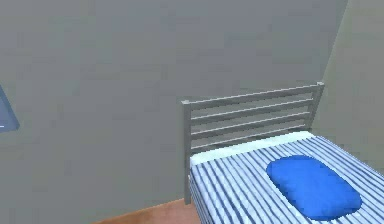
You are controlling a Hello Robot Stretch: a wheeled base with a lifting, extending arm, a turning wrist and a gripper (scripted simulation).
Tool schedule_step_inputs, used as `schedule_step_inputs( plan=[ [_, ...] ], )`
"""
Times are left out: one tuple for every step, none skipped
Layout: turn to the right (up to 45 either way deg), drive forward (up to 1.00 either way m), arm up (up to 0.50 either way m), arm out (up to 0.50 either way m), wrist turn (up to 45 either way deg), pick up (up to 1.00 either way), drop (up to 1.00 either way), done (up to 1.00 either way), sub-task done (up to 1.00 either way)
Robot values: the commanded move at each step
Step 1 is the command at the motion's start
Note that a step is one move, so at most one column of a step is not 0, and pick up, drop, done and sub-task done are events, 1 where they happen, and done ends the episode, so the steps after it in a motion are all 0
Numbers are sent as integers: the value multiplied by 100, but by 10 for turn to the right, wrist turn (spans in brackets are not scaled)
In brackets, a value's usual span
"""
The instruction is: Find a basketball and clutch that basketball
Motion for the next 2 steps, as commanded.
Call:
schedule_step_inputs(
  plan=[
    [0, 0, 10, 0, 0, 0, 0, 0, 0],
    [0, 0, 0, 0, 0, 0, 0, 100, 0]
  ],
)
